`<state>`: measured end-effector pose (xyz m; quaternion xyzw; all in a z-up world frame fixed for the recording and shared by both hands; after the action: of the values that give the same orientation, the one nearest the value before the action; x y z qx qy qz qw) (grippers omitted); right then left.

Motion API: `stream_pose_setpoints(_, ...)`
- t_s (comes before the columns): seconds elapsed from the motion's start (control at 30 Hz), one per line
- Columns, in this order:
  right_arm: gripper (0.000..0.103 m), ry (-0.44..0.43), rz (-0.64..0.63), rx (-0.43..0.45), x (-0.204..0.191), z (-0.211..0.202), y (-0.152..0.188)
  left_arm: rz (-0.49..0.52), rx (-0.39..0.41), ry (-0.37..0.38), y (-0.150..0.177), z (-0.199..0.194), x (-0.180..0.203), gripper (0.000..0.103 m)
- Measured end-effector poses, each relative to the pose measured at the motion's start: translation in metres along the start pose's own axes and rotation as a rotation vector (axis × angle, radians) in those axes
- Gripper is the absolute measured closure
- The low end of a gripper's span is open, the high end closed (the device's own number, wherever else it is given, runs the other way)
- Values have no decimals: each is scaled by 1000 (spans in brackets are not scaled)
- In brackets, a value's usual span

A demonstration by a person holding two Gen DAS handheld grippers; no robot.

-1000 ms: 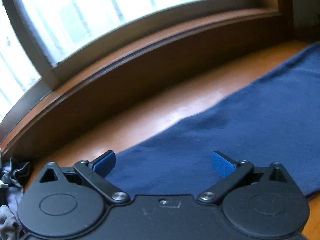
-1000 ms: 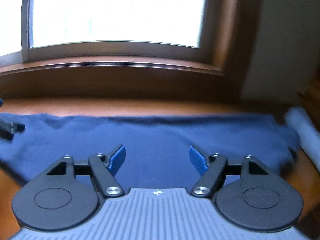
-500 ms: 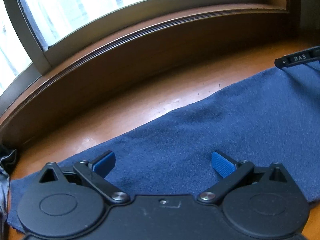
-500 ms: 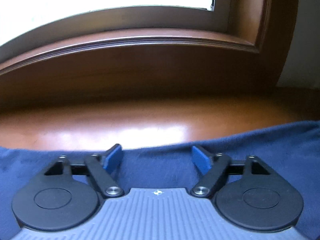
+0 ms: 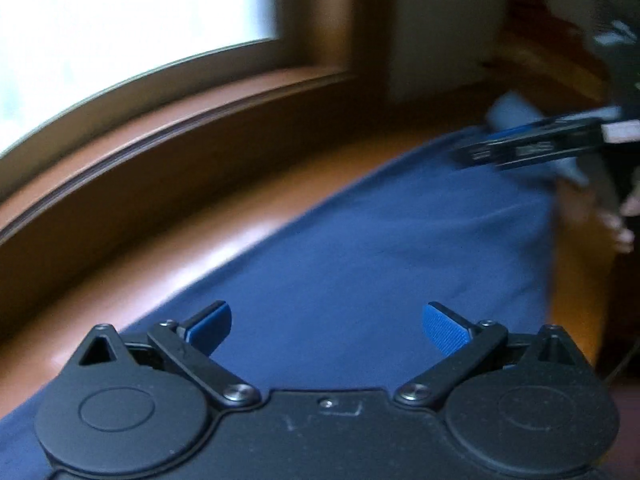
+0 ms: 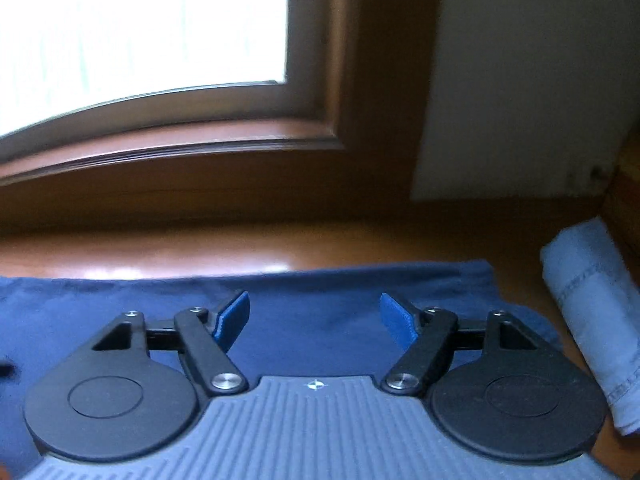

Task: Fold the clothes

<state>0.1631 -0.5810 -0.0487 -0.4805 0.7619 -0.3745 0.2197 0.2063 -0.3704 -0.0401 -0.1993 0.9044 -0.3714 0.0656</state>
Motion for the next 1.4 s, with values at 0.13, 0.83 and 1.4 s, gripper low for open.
stream_pose_setpoints(0.13,29,-87,-87,-66,19,13,5,39,-59,-27,-2,36,48,1)
stream_pose_setpoints(0.83,24,-36,-17,53,79,-2,42,-119,-168,-161,24,59,70,0)
stream_pose_setpoints(1.4,19,114,-51,87,63,-37,56,-251,-136,-250,57,-6,23,0)
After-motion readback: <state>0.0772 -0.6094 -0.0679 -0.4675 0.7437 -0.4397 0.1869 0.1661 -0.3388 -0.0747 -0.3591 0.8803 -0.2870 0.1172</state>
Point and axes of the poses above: each gripper's, at about its wrist camera, not at the fingertips, and z roughly the way its jaws point, x to its right, y to its underside, the point moved 5 cm from there along z, roughly the way its jaws point, and after that the axes turned 4 degrees about -z, right-handed, at the moved point
